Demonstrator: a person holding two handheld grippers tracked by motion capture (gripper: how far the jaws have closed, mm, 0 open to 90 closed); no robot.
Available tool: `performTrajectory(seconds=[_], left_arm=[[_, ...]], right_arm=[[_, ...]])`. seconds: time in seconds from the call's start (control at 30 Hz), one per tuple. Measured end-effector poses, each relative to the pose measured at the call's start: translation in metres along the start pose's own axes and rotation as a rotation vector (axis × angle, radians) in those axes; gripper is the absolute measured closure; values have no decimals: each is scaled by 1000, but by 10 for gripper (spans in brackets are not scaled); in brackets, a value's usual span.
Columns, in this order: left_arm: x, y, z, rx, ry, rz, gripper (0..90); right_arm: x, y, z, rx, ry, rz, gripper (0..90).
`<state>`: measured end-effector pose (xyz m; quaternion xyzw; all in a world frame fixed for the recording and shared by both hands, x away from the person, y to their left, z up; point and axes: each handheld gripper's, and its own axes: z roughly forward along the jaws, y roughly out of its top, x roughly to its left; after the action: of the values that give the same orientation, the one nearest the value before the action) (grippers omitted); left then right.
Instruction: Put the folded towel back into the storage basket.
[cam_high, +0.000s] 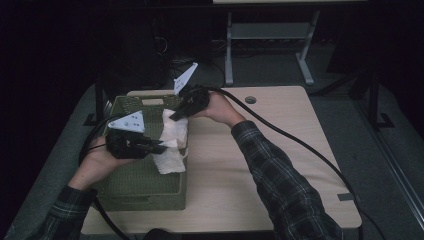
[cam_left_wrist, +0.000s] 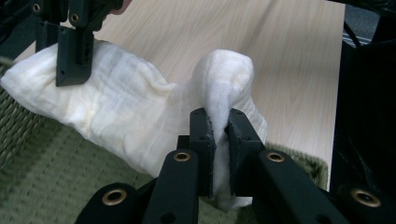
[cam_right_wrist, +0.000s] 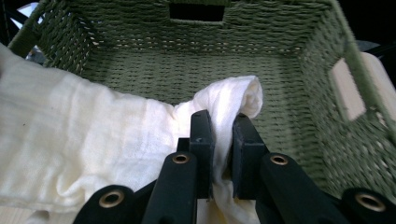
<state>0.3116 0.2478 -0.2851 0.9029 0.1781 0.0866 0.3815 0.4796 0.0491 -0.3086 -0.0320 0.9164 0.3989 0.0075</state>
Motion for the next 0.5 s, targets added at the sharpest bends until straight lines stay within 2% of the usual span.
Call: performTrajectory(seconds=[0.17,0.4,0.5], left_arm=[[1,-8,-1,7,-2,-9,819],[-2,-17,13,50,-23,-9,816],[-2,-21,15,48,-28,-20,813]], right_arm=[[0,2,14,1,20,8,811],[4,3,26,22,26,-4,811],[5,3,30,25,33,-6,811]])
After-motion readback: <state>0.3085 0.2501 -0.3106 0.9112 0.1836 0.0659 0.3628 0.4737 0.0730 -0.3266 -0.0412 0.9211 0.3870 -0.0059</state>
